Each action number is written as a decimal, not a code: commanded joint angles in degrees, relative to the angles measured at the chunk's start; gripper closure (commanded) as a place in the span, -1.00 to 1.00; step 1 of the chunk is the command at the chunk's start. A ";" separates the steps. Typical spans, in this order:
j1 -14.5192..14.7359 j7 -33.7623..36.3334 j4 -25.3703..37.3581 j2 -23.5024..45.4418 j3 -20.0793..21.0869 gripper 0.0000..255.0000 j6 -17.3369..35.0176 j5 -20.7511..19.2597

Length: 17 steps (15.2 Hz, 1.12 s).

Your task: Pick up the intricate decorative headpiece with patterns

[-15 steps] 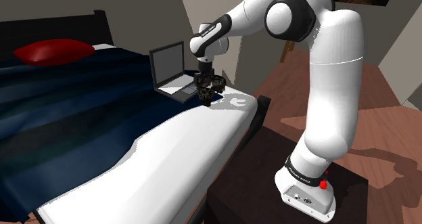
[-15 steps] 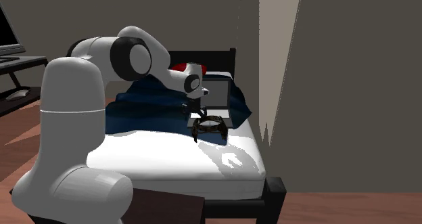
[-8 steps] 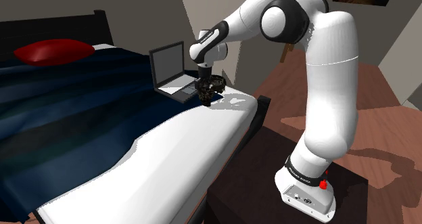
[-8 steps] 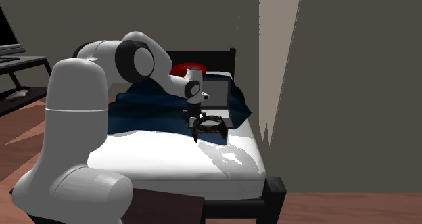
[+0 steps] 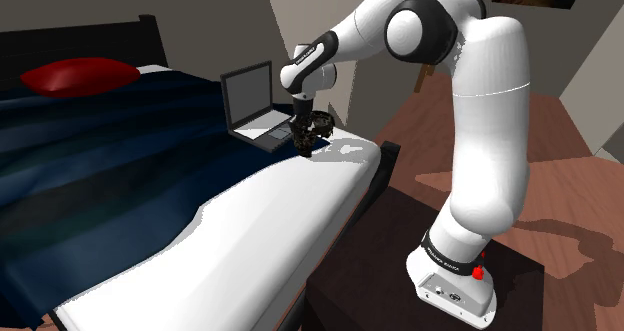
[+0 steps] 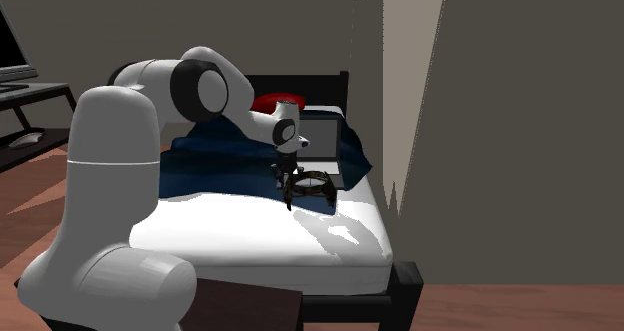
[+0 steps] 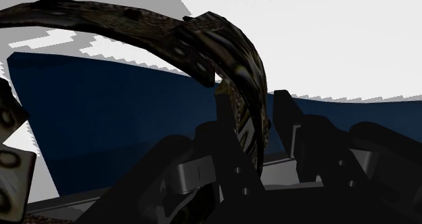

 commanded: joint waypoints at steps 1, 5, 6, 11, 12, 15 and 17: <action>0.01 0.03 0.11 0.12 0.01 1.00 -0.04 0.00; 0.22 0.50 0.74 -1.70 -0.30 1.00 -2.44 -0.62; 0.26 0.62 0.93 -2.14 -0.37 1.00 -3.05 -0.77; 0.46 1.17 2.07 -4.17 -0.68 1.00 -6.16 -1.48; 0.49 1.28 2.34 -4.55 -0.74 1.00 -6.80 -1.61; 0.58 1.59 3.22 -5.64 -0.89 1.00 -8.72 -2.00; 0.61 1.70 3.58 -6.04 -0.94 1.00 -9.47 -2.14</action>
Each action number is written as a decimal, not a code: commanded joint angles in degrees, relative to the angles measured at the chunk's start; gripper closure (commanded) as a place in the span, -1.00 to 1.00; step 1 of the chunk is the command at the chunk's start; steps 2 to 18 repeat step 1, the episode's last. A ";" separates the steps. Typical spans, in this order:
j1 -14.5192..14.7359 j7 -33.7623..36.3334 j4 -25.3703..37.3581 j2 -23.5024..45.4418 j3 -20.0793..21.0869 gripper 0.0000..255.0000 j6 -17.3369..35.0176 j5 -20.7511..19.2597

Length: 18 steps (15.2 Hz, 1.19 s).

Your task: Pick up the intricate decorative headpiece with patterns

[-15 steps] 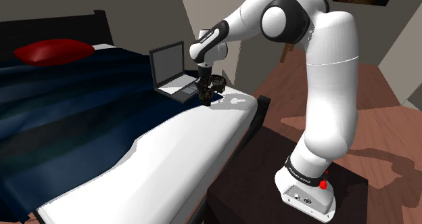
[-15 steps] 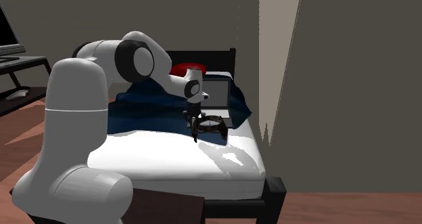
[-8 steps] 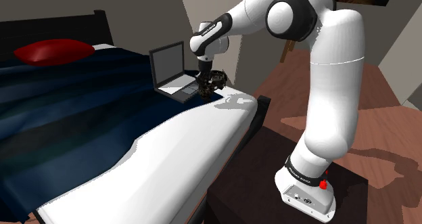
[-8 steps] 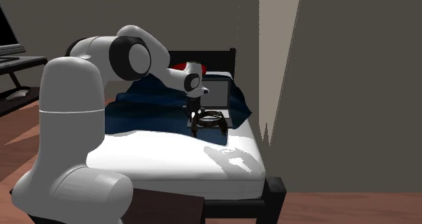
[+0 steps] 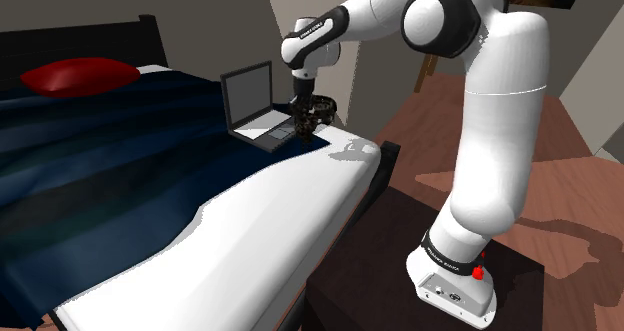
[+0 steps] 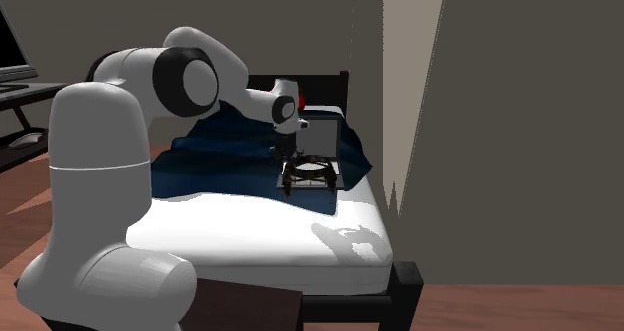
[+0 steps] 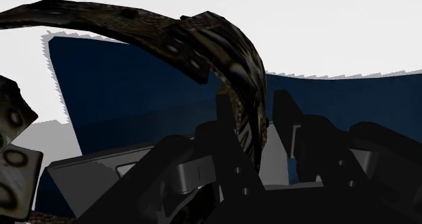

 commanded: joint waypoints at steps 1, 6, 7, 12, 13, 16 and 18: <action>0.02 0.08 0.32 -0.16 -0.02 1.00 -0.45 -0.07; 0.02 0.08 0.32 -0.16 -0.02 1.00 -0.45 -0.07; 0.02 0.08 0.32 -0.16 -0.02 1.00 -0.45 -0.07; 0.02 0.08 0.32 -0.16 -0.02 1.00 -0.45 -0.07; 0.02 0.08 0.32 -0.16 -0.02 1.00 -0.45 -0.07; 0.02 0.08 0.32 -0.16 -0.02 1.00 -0.45 -0.07; 0.02 0.08 0.32 -0.16 -0.02 1.00 -0.45 -0.07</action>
